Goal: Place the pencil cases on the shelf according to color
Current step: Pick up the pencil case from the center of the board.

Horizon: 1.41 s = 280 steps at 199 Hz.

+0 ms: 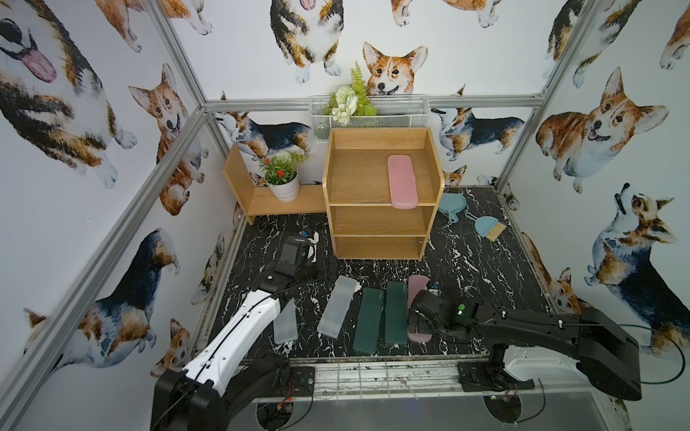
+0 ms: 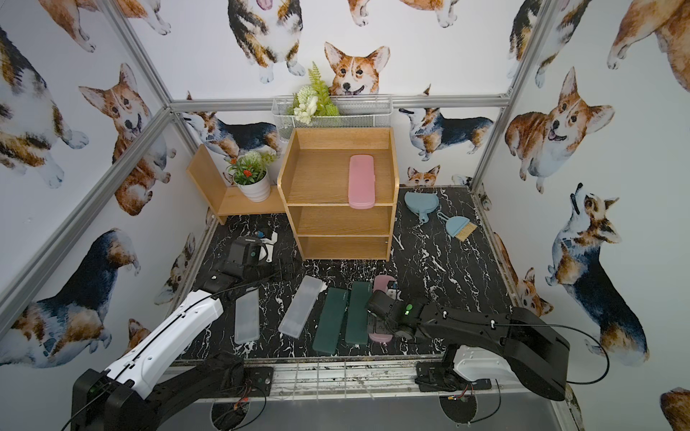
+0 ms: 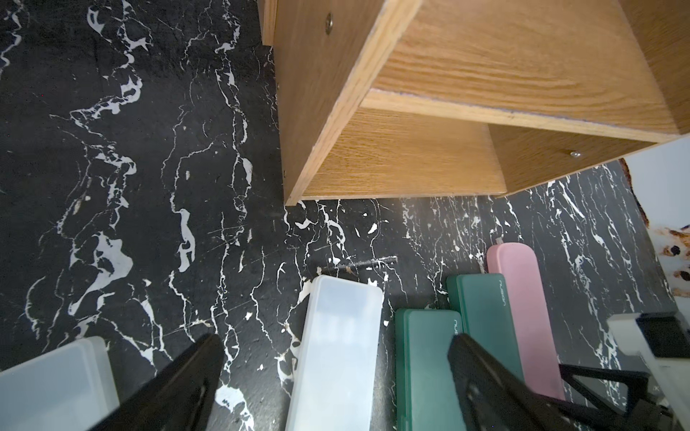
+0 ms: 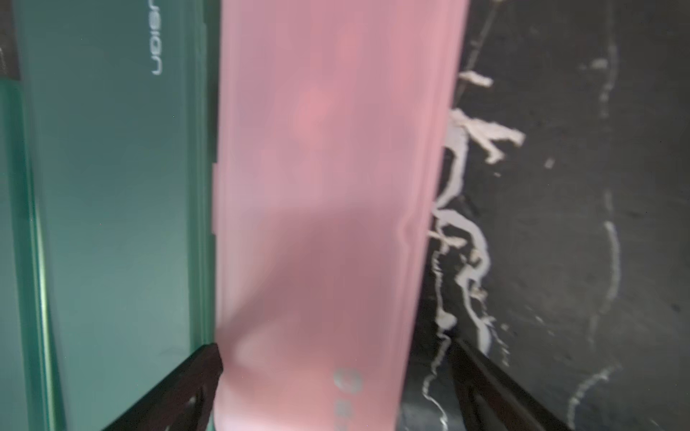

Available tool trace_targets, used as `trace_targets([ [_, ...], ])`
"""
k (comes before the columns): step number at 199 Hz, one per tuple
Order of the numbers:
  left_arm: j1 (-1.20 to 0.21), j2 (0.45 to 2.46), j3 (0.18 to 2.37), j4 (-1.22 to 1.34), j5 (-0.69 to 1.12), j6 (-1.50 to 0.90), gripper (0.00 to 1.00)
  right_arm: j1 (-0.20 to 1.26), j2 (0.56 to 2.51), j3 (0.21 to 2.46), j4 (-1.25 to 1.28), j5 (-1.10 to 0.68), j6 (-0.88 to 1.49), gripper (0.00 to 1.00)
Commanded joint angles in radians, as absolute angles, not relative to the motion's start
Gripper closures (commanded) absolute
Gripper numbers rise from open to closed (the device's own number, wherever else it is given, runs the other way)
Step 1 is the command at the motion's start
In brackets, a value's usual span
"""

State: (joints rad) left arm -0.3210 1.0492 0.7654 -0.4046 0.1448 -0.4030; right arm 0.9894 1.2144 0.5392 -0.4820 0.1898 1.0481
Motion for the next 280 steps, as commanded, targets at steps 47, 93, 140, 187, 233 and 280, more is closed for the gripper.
trace_targets([
  [47, -0.321, 1.034, 0.764, -0.397, 0.149, -0.394, 0.01, 1.005, 1.2, 0.502, -0.597, 0.273, 1.086, 0.0],
  [93, -0.321, 1.021, 0.762, -0.398, 0.155, -0.396, 0.01, 0.972, 1.02, 0.487, -0.711, 0.273, 1.093, 0.0],
  [140, -0.321, 1.016, 0.761, -0.394, 0.161, -0.397, 0.01, 0.975, 0.985, 0.516, -0.683, 0.195, 1.058, 0.0],
  [187, -0.321, 1.012, 0.761, -0.397, 0.158, -0.396, 0.01, 1.062, 1.092, 0.547, -0.685, 0.186, 1.135, 0.0],
  [233, -0.321, 1.009, 0.759, -0.397, 0.162, -0.396, 0.01, 1.074, 1.146, 0.528, -0.685, 0.213, 1.164, 0.0],
  [280, -0.321, 1.002, 0.758, -0.399, 0.156, -0.396, 0.01, 1.074, 1.211, 0.518, -0.61, 0.219, 1.145, 0.01],
])
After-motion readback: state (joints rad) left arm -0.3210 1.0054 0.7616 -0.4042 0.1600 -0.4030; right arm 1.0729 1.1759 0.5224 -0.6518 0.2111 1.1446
